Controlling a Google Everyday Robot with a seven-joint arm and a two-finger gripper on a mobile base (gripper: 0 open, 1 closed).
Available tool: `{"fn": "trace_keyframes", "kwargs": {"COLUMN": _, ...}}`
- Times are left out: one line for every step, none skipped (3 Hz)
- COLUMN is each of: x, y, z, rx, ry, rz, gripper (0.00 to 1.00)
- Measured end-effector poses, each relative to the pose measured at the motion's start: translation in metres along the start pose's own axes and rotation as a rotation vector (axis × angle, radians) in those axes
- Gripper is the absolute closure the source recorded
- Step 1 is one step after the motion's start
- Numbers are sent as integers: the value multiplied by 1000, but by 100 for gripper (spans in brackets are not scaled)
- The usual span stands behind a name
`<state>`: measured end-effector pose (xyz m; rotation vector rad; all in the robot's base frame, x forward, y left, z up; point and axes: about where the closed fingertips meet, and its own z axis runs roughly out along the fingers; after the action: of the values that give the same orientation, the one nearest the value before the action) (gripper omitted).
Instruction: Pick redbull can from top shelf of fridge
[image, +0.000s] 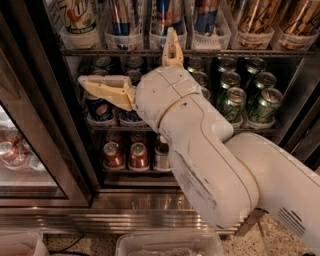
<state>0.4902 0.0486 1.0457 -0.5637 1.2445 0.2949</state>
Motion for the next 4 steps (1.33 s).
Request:
{"fn": "trace_keyframes", "kwargs": {"x": 9, "y": -8, "z": 12, "rx": -16, "ry": 22, "rz": -60, "gripper": 0}}
{"fn": "trace_keyframes", "kwargs": {"x": 5, "y": -1, "z": 12, "rx": -36, "ry": 15, "rz": -107, "gripper": 0}}
{"fn": "trace_keyframes", "kwargs": {"x": 3, "y": 2, "z": 13, "rx": -50, "ry": 0, "rz": -107, "gripper": 0}}
{"fn": "trace_keyframes", "kwargs": {"x": -1, "y": 0, "z": 12, "rx": -40, "ry": -30, "rz": -36, "gripper": 0}}
